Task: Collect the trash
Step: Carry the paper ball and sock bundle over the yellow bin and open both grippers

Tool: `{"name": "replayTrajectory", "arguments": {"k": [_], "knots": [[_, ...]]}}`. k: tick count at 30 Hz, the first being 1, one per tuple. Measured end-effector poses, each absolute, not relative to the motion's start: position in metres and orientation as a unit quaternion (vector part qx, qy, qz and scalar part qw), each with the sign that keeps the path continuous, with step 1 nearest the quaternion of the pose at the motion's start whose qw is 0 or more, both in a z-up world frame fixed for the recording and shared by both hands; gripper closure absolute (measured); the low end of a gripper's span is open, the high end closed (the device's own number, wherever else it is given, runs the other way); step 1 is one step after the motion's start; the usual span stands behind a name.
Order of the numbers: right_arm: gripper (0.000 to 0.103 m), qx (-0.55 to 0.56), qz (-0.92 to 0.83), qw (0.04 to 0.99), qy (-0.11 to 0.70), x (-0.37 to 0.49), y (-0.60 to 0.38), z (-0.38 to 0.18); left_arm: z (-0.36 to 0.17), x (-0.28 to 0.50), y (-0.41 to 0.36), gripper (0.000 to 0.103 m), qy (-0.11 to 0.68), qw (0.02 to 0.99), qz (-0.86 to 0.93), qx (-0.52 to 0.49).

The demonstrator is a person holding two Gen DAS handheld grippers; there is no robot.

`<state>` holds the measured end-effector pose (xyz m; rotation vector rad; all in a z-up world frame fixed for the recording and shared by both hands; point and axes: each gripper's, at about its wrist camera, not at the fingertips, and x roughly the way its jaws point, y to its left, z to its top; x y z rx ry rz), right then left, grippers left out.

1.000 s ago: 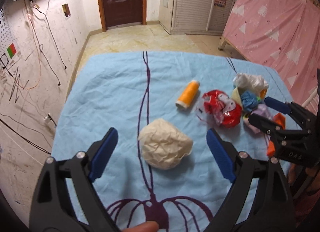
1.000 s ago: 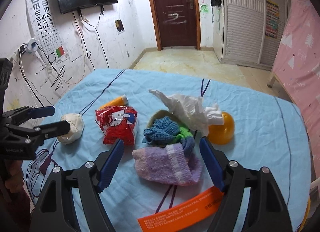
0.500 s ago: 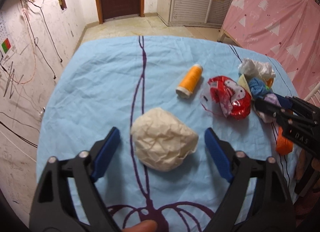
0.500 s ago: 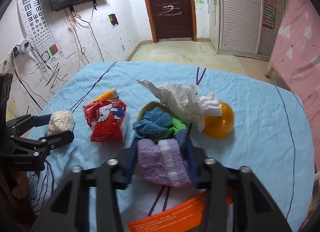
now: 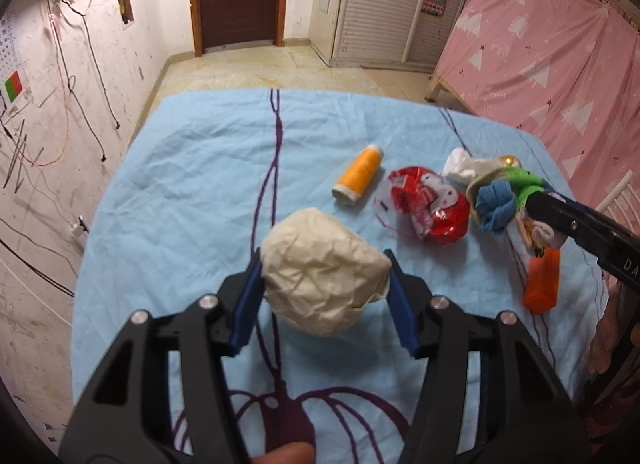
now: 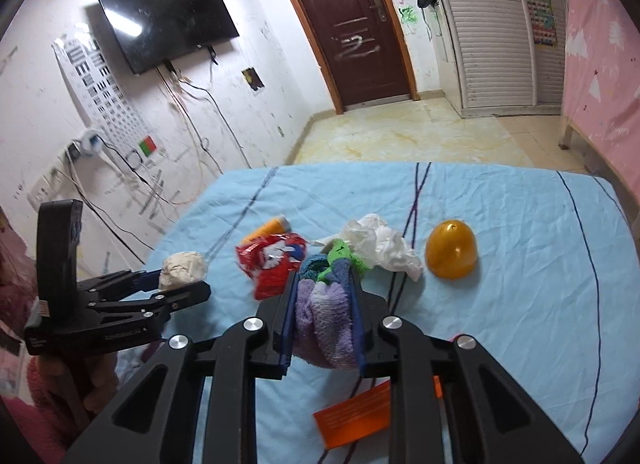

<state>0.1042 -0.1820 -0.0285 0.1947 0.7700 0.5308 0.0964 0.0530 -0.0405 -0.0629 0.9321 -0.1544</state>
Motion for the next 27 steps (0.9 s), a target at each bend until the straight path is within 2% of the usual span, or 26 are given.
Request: {"name": "replayTrajectory", "arguments": {"k": [11,27], "knots": [[0.087,0.115,0.257,0.903,0.324,0.081,-0.204,0.001,-0.009,0.078,0.037,0.049,0.413,0.907,-0.079,-0.031],[0.087,0.168,0.209,0.921,0.283,0.048,-0.286,0.001,0.019,0.063,-0.027,0.049,0.391,0.913,-0.115,0.008]]}}
